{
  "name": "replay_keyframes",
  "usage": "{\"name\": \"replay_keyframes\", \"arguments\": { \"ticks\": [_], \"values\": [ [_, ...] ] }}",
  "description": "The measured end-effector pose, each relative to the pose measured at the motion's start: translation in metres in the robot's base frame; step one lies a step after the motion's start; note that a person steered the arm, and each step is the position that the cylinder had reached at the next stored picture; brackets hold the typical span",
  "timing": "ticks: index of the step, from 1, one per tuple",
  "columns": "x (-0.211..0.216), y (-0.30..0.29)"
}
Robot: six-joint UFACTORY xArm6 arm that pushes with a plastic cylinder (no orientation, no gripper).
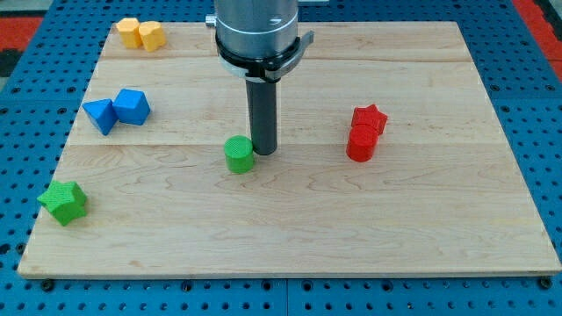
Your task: Move the green circle into the green star
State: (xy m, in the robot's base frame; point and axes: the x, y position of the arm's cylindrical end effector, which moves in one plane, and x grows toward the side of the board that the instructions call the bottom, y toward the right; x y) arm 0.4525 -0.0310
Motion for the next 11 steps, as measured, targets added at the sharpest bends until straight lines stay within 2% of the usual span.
{"name": "replay_keyframes", "arguments": {
  "ticks": [3, 4, 6, 8, 9, 10, 11],
  "values": [
    [0.005, -0.112],
    [0.007, -0.075],
    [0.037, -0.134],
    [0.045, -0.177],
    [0.040, -0.146],
    [0.058, -0.133],
    [0.073, -0.164]
  ]
}}
